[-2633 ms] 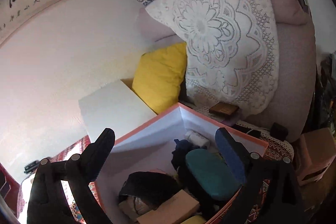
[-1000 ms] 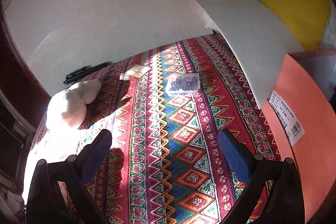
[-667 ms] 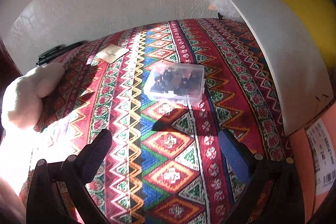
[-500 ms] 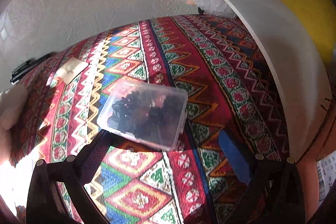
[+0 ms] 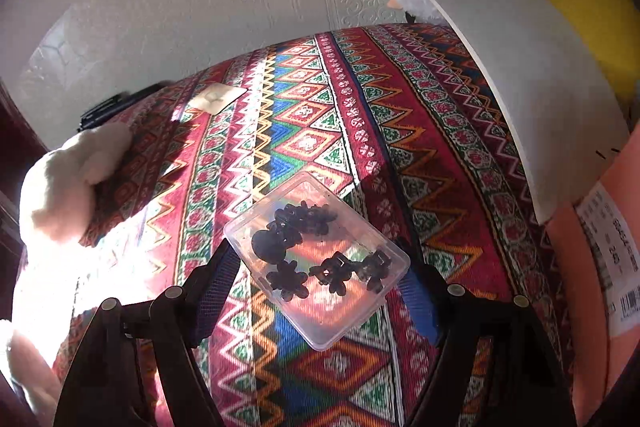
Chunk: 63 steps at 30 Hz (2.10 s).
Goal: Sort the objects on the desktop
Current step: 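Grasp the white sachet with the left tool while the right tool grasps the clear clip box, then carry the sachet and clip box into the pink box and open both tools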
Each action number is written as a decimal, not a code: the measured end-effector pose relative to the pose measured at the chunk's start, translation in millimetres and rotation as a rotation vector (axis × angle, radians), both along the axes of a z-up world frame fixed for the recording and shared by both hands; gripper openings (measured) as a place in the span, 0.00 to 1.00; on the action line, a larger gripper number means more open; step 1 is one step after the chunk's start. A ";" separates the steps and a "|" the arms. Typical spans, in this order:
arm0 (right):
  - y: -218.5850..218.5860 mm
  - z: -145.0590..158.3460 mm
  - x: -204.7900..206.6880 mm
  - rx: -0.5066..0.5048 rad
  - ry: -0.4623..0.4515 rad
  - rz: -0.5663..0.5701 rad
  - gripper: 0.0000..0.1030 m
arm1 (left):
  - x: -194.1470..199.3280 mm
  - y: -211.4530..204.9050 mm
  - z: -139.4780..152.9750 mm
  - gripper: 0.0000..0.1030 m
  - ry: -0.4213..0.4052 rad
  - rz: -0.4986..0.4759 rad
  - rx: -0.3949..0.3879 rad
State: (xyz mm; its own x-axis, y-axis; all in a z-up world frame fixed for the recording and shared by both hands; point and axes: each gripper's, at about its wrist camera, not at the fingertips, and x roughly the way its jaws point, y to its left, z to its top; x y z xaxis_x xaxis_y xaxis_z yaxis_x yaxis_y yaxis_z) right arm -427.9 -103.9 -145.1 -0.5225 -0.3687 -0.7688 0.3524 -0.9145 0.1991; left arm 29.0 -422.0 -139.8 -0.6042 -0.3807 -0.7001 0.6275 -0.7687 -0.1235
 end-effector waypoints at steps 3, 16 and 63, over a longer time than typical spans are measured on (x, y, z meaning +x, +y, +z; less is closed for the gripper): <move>13.1 26.1 37.3 -0.044 0.027 0.019 0.76 | 13.3 14.0 26.9 0.51 0.047 0.010 -0.041; 78.8 118.2 178.3 -0.205 0.136 0.059 0.77 | 78.4 71.9 117.2 0.51 0.207 0.050 -0.075; 464.9 186.7 198.1 -0.426 0.384 -0.571 0.77 | -189.4 478.9 217.5 0.51 0.357 -0.813 -0.027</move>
State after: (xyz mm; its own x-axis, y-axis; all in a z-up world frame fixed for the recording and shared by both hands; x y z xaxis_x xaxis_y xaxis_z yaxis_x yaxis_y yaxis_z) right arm -229.8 361.0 41.6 -0.9175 -0.1863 -0.3513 -0.0313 -0.8468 0.5310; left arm -160.4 56.8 77.7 -0.8756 0.2472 -0.4150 -0.1859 -0.9654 -0.1827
